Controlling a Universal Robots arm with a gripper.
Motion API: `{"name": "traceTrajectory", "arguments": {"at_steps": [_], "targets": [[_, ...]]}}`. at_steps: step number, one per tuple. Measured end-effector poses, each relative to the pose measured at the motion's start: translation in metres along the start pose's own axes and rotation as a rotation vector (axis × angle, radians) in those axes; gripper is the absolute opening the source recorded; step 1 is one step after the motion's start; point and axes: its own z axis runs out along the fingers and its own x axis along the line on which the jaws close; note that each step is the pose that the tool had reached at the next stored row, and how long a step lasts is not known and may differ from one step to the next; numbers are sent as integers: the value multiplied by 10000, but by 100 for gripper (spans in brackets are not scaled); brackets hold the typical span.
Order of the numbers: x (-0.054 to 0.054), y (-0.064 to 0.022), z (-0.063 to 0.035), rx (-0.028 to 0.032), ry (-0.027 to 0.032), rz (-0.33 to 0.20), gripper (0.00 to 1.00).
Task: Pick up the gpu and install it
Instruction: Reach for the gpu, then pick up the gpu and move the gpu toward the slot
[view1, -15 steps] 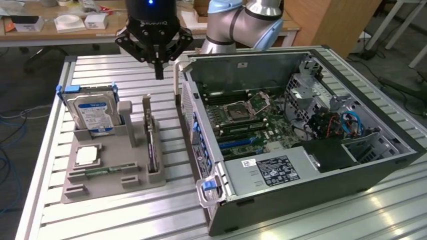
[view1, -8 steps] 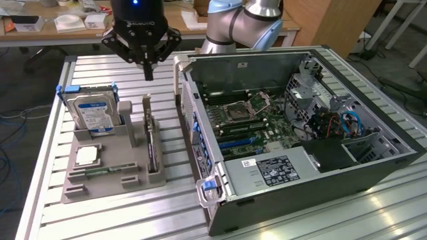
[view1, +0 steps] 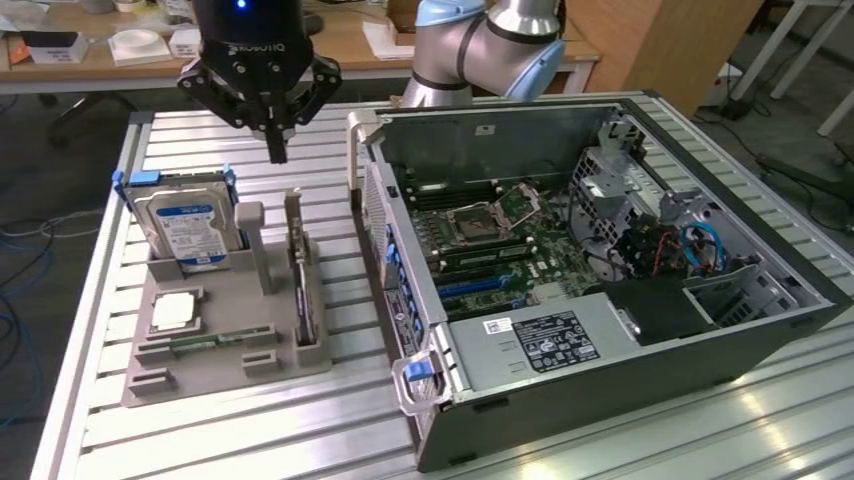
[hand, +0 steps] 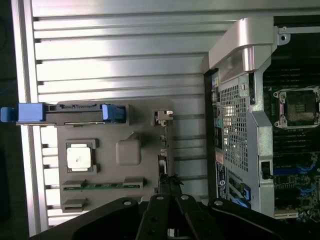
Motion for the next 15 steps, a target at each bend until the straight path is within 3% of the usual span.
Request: {"name": "traceTrajectory", "arguments": {"at_steps": [13, 15], "targets": [[0, 0, 0, 0, 0, 0, 10], [0, 0, 0, 1, 0, 0, 16]]}}
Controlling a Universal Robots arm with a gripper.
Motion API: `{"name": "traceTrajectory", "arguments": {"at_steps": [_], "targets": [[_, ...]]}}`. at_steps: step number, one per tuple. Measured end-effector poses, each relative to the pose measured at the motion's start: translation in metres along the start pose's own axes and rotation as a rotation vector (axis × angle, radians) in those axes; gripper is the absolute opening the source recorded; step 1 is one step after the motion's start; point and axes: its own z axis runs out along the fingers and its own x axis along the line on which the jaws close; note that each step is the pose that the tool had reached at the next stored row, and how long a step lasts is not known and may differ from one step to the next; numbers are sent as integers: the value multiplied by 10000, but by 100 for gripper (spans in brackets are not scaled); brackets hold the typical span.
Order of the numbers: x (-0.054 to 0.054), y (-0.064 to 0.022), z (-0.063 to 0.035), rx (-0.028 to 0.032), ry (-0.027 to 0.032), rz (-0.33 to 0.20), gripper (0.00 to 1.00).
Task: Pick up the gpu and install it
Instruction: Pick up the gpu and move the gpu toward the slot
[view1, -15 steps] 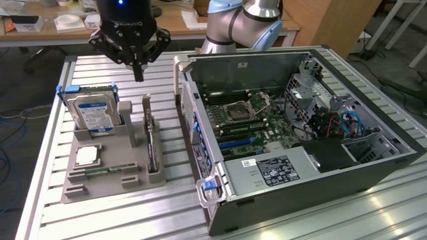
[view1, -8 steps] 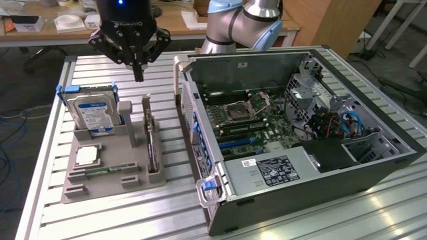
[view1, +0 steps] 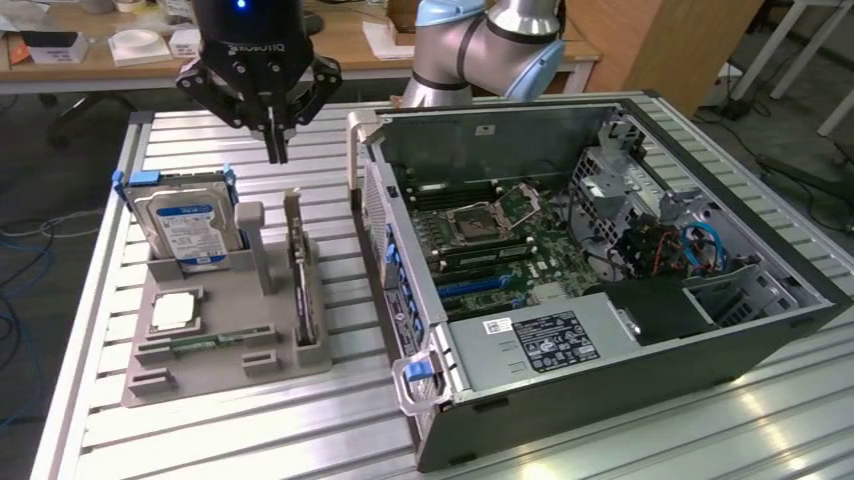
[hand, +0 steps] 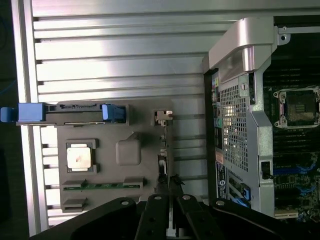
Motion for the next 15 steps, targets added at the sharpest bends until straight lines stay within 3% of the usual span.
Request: {"name": "traceTrajectory", "arguments": {"at_steps": [2, 5, 6, 9, 10, 11, 13, 15], "targets": [[0, 0, 0, 0, 0, 0, 16], [0, 0, 0, 0, 0, 0, 35], [0, 0, 0, 0, 0, 0, 35], [0, 0, 0, 0, 0, 0, 53], [0, 0, 0, 0, 0, 0, 53], [0, 0, 0, -1, 0, 0, 59], [1, -9, 11, 11, 7, -17, 59], [0, -15, 30, 47, 53, -78, 59]]}}
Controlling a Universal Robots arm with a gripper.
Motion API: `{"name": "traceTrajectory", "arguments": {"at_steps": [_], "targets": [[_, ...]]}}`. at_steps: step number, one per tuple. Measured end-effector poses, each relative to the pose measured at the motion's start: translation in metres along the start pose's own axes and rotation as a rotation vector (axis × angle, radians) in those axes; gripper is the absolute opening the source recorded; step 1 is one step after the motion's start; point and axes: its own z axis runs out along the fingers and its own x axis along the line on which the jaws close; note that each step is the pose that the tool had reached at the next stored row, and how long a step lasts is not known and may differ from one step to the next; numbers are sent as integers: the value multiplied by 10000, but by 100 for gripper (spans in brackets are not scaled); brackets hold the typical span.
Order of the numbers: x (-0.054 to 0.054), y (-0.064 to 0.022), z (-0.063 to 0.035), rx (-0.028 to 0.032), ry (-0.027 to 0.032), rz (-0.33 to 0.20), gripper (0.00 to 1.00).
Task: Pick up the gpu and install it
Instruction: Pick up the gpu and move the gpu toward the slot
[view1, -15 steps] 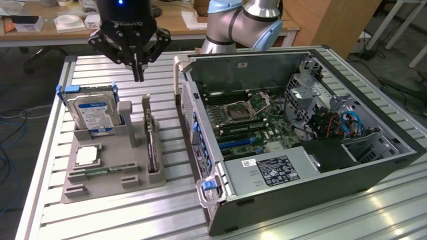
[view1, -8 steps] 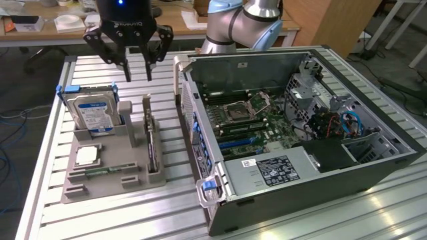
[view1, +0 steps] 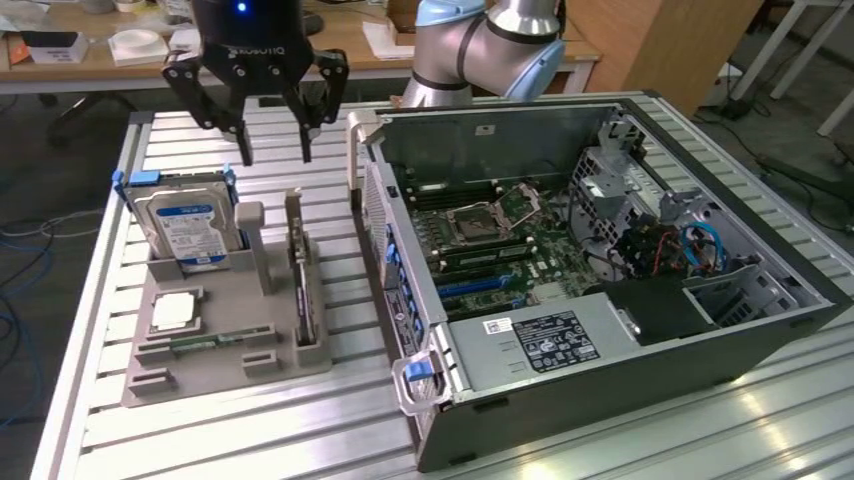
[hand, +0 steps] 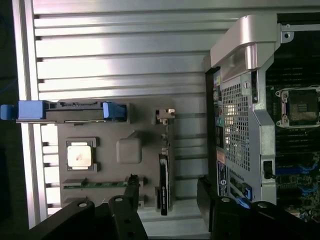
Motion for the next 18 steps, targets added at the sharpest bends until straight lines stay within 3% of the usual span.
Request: {"name": "traceTrajectory", "arguments": {"at_steps": [3, 7, 13, 18], "targets": [[1, -9, 43, 3, 110, -236, 59], [0, -25, 105, 1, 150, -547, 59], [-1, -84, 209, 1, 137, -557, 59], [-4, -180, 294, -4, 24, -462, 59]]}}
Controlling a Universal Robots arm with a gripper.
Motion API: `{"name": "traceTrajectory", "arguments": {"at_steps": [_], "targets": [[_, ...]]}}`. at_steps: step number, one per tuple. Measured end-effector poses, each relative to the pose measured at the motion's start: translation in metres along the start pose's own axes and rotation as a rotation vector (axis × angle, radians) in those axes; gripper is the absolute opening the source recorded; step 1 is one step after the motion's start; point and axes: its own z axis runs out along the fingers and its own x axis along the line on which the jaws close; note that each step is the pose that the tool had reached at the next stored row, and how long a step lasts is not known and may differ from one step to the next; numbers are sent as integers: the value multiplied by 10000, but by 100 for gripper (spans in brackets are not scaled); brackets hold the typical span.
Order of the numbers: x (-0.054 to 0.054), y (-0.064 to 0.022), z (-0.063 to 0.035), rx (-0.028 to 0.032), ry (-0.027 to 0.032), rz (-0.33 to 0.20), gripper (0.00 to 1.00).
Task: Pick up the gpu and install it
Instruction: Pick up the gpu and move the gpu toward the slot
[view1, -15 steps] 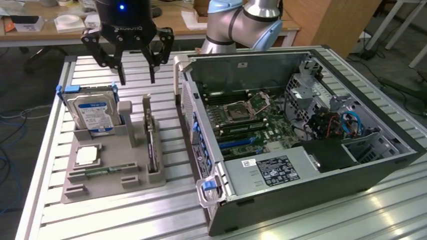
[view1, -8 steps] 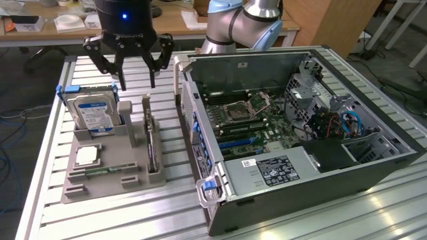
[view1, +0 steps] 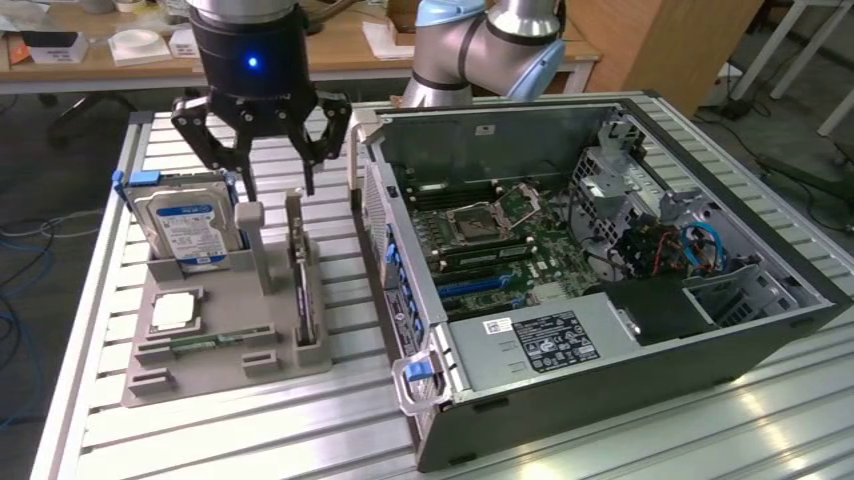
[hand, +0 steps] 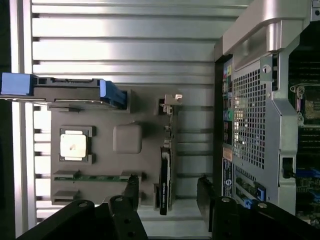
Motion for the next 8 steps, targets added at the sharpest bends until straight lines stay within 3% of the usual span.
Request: {"name": "traceTrajectory", "arguments": {"at_steps": [3, 8], "targets": [[5, -24, 52, 2, -53, 120, 59], [8, -80, 126, 23, -78, 179, 59]]}}
